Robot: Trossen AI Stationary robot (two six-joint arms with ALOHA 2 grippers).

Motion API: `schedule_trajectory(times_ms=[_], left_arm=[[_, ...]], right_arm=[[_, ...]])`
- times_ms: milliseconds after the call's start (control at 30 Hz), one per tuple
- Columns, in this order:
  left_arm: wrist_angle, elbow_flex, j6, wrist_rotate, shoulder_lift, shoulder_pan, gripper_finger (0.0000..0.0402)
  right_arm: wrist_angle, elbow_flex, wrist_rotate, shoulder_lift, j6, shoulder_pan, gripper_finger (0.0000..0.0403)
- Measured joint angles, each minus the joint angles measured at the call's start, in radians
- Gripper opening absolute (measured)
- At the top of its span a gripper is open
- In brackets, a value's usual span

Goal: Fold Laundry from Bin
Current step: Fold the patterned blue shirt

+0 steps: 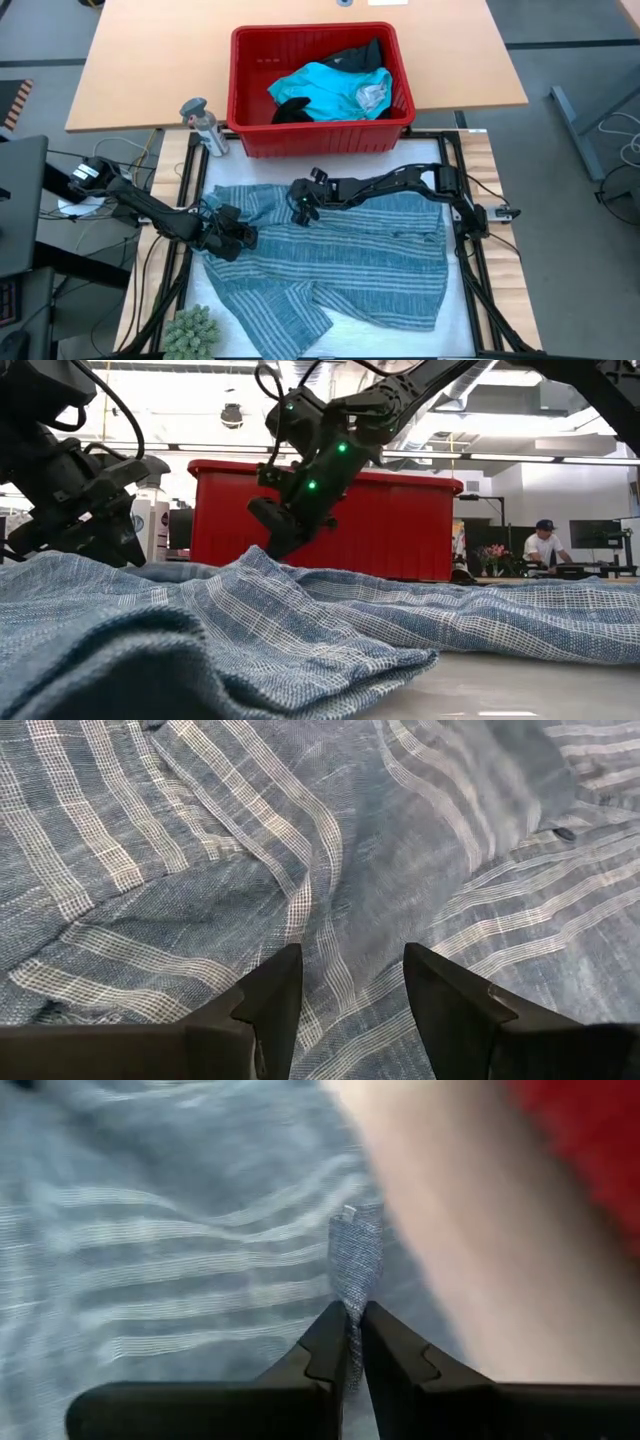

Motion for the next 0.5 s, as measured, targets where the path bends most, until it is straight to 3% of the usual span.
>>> schedule_trajectory(times_ms=[133,267,333,500], left_arm=[[-0.002,0.000,0.013,0.002,0.000,0.000,0.0164],[-0.002,0.000,0.019,0.008,0.000,0.000,0.0164],[-0.002,0.000,0.019,0.007,0.000,0.000,0.0164],[-0.002,0.000,0.019,0.004,0.000,0.000,0.0164]], right_arm=[[-0.067,0.000,-0.075,0.000,-0.001,-0.013,0.0062],[-0.165,0.000,0.064,0.000,0.011,-0.022,0.0062],[-0.176,0.000,0.083,0.001,0.001,-0.029,0.0062],[-0.146,0.000,-0.009,0.001,-0.030,-0.045,0.0062]])
